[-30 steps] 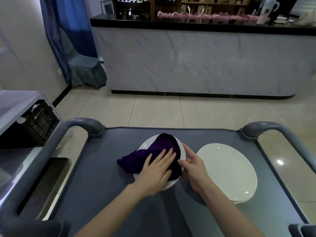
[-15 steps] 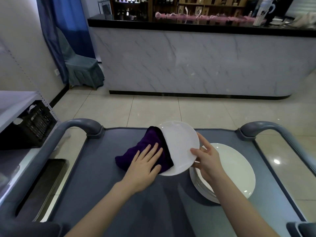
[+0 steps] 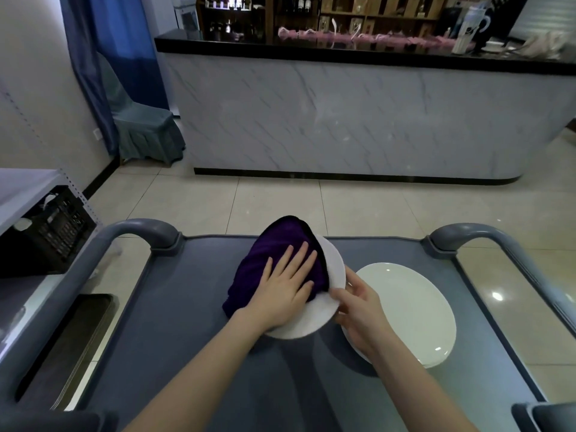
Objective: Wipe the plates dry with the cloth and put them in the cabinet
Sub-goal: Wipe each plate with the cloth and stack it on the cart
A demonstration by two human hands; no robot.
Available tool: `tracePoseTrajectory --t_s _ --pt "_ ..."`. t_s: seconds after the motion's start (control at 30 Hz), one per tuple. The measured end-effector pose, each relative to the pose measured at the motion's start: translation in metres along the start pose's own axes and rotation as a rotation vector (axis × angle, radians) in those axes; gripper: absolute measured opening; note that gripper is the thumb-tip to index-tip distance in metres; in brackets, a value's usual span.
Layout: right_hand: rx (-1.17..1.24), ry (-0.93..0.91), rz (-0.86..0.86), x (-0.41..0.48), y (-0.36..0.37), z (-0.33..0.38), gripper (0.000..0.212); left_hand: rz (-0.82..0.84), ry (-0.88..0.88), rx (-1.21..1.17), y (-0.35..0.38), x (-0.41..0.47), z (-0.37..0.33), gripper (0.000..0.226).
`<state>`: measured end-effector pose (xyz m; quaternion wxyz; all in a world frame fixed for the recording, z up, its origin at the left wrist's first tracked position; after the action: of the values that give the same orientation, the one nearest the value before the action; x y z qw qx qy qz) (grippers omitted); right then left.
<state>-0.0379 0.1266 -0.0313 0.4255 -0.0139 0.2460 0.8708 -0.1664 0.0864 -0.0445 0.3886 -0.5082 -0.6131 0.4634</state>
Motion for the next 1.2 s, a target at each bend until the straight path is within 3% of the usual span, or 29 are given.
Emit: tracePoseTrajectory --t_s 0.3,0.6,0.83,0.97,1.1,1.2 --pt "-0.064 -0.032 -0.012 0.000 -0.014 0.022 0.056 -0.071 -0.078 0.027 -0.005 -0.024 0.029 0.063" --pt "0.055 -0.051 -0.126 0.017 -0.018 0.020 0.051 -0.023 -0.022 -0.070 0.014 -0.056 -0.014 0.055" --pt "0.019 -0.034 -0.015 0.013 0.005 0.008 0.049 -0.031 -0.062 -0.044 0.003 -0.012 -0.004 0.060" --pt "-0.086 -0.015 0.098 0.004 0.016 0.002 0.055 -0.077 -0.079 -0.077 -0.014 0.004 0.010 0.062" --pt "-0.267 -0.078 0.161 0.001 0.019 0.025 0.062 -0.232 -0.068 -0.144 -0.041 0.003 0.020 0.070" --pt "-0.453 -0.118 0.205 0.002 0.025 0.044 0.067 -0.305 -0.140 -0.224 -0.062 0.006 0.031 0.057"
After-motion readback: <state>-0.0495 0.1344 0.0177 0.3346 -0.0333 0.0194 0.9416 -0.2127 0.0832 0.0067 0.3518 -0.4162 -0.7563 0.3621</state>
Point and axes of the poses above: each hand's wrist, its own x-axis towards the middle knuckle, its own y-axis out of the palm, z = x × y, the point moved 9 cm from there along x, towards the middle knuckle, and after that the axes turned 8 degrees about x, right-handed, at the moved point
